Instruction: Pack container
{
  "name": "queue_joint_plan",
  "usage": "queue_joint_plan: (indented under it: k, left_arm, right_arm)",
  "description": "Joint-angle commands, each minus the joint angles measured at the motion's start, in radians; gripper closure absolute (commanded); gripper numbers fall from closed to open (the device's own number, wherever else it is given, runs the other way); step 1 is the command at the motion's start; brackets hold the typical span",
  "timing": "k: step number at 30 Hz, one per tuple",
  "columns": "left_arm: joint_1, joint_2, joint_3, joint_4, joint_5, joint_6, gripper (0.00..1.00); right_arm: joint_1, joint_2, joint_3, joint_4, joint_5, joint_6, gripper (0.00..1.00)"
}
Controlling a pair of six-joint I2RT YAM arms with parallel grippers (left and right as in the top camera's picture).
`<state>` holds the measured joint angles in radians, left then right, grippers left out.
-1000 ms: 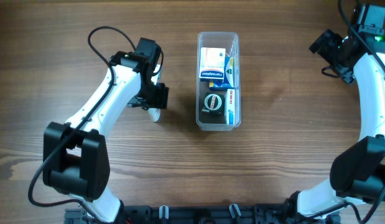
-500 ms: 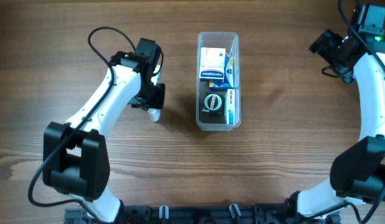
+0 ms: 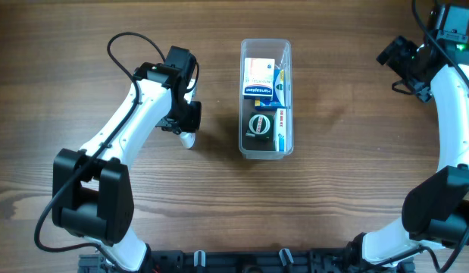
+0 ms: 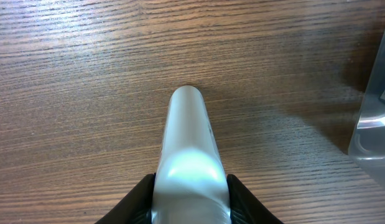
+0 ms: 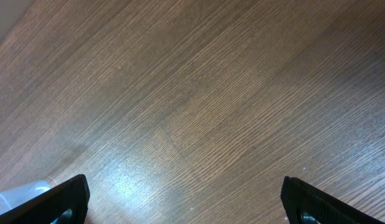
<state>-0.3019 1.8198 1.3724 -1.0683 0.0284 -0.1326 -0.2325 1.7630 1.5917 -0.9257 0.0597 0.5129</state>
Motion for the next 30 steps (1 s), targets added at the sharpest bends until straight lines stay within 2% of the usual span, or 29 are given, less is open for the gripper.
queue_joint_plan:
  k: [1,6,9,13,18,20,23,27,28,30]
  left_arm:
    - [-0.008,0.002,0.010,-0.010,0.012,-0.006,0.66]
    - [-0.010,-0.009,0.145,-0.097,0.021,-0.010,0.66]
    - [-0.026,-0.036,0.307,-0.156,0.107,-0.010,0.66]
    - [-0.130,-0.091,0.435,-0.159,0.135,-0.059,0.64]
    - [-0.321,-0.117,0.447,-0.073,0.135,-0.136,0.63]
    - [-0.365,-0.117,0.447,-0.026,0.134,-0.138,0.64]
    - [-0.399,-0.117,0.447,-0.006,0.056,-0.145,0.64]
    - [-0.370,-0.115,0.446,-0.077,-0.113,-0.146,0.56]
    - [-0.349,-0.112,0.444,-0.100,-0.172,-0.196,0.52]
    - [-0.281,-0.089,0.444,-0.119,-0.185,-0.285,0.37]
  right_arm:
    - [-0.002,0.002,0.001,0.002,-0.006,0.012,0.00]
    - [-0.002,0.002,0.001,0.002,-0.006,0.012,0.00]
    - [-0.002,0.002,0.001,0.002,-0.006,0.012,0.00]
    - [-0.002,0.002,0.001,0.002,-0.006,0.012,0.00]
    - [-0.002,0.002,0.001,0.002,-0.006,0.012,0.00]
    - [-0.002,0.002,0.001,0.002,-0.006,0.011,0.00]
    - [-0.002,0.002,0.001,0.002,-0.006,0.012,0.00]
    - [-0.002,0.002,0.001,0.002,-0.006,0.012,0.00]
    - [-0.002,0.002,0.001,0.002,-0.006,0.012,0.00]
    - [-0.002,0.002,0.001,0.002,-0.006,0.012,0.00]
